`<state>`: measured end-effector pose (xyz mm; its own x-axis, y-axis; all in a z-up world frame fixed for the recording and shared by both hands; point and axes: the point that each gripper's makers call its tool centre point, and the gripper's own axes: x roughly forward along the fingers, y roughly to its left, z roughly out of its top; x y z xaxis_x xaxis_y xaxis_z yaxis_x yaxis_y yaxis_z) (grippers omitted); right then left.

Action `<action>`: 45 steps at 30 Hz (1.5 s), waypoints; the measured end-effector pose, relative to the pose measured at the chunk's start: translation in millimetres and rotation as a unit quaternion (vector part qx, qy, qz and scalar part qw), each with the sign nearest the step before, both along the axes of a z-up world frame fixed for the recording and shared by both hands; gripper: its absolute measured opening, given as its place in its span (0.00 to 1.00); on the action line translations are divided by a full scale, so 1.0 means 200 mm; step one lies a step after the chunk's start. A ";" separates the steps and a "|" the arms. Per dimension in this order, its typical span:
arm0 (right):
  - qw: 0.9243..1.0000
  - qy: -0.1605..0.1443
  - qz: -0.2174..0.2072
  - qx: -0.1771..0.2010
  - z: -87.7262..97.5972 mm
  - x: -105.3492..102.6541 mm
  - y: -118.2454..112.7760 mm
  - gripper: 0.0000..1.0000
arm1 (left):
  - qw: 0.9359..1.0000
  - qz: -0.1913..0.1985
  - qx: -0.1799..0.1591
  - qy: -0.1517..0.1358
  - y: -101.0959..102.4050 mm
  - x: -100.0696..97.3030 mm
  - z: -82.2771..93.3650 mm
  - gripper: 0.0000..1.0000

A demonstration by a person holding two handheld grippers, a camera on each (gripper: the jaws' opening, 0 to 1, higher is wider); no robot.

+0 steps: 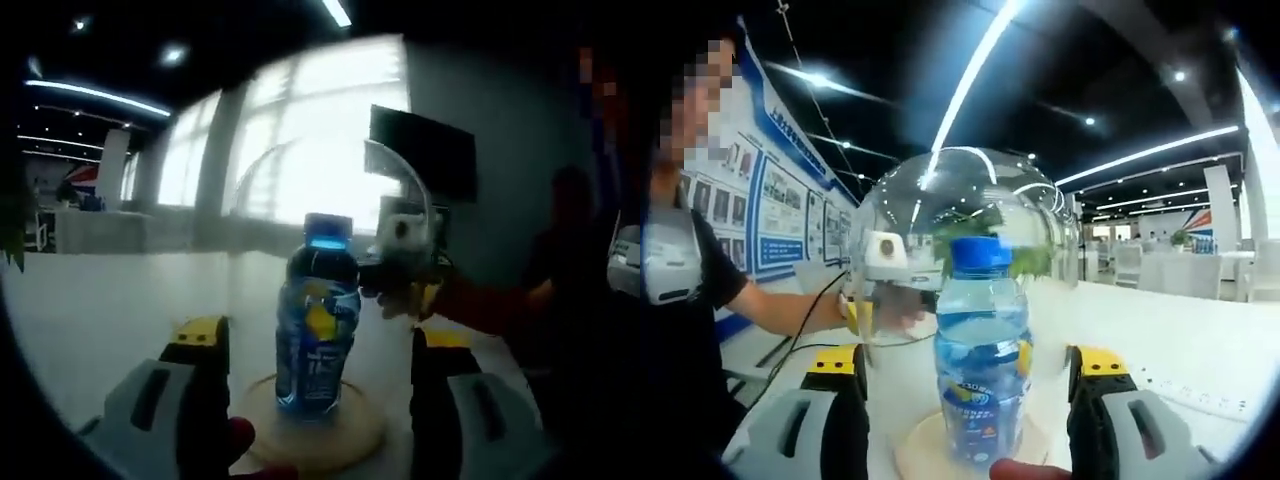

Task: Open the cover put in the Mizone put the cover back on

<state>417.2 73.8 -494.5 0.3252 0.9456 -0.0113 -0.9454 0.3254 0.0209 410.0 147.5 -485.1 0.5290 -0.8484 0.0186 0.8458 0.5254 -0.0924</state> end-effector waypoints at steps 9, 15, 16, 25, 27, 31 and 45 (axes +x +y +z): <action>0.999 -0.004 -0.037 0.016 0.04 -0.05 -0.10 0.58 | 0.999 0.030 -0.014 -0.006 0.03 -0.02 0.04 0.55; 0.998 -0.007 -0.061 0.018 0.03 -0.07 -0.11 0.53 | 0.998 0.058 -0.029 -0.006 0.06 -0.06 0.06 0.46; 0.998 -0.009 -0.065 0.015 0.03 -0.08 -0.11 0.52 | 0.997 0.063 -0.034 -0.003 0.07 -0.07 0.06 0.44; 0.995 -0.019 -0.093 0.000 -0.02 -0.11 -0.15 0.41 | 0.994 0.084 -0.065 -0.006 0.11 -0.12 0.04 0.31; 0.994 -0.021 -0.103 -0.002 -0.03 -0.11 -0.16 0.40 | 0.993 0.095 -0.062 -0.005 0.12 -0.12 0.02 0.30; 0.992 -0.020 -0.121 0.002 -0.04 -0.12 -0.19 0.37 | 0.992 0.107 -0.059 -0.017 0.14 -0.17 0.03 0.30; 0.990 -0.046 -0.132 0.003 -0.05 -0.34 -0.22 0.36 | 0.989 0.127 0.006 -0.069 0.12 -0.36 -0.09 0.30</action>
